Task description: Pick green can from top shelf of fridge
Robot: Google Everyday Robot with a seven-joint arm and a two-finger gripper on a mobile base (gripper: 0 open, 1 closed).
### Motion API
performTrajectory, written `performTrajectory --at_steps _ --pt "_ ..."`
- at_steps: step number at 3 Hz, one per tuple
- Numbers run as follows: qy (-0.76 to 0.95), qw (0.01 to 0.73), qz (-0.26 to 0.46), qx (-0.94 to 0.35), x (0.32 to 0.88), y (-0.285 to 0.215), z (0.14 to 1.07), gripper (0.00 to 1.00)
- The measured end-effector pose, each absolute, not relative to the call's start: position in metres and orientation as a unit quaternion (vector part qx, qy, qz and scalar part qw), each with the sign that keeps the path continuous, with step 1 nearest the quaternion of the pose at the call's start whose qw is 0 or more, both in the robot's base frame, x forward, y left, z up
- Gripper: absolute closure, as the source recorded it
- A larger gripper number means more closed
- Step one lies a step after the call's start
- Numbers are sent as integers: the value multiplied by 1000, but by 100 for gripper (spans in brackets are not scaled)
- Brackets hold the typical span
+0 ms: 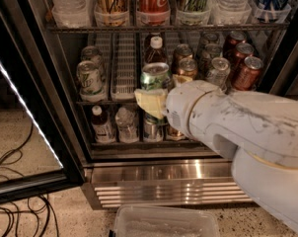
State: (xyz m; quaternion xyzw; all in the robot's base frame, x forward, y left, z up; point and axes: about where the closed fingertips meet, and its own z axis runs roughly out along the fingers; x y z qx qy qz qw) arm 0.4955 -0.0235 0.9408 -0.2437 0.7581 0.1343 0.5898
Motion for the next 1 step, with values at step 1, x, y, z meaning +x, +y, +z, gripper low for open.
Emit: performTrajectory --at_steps 1 --pt "752 585 100 -287 500 -33 930 100"
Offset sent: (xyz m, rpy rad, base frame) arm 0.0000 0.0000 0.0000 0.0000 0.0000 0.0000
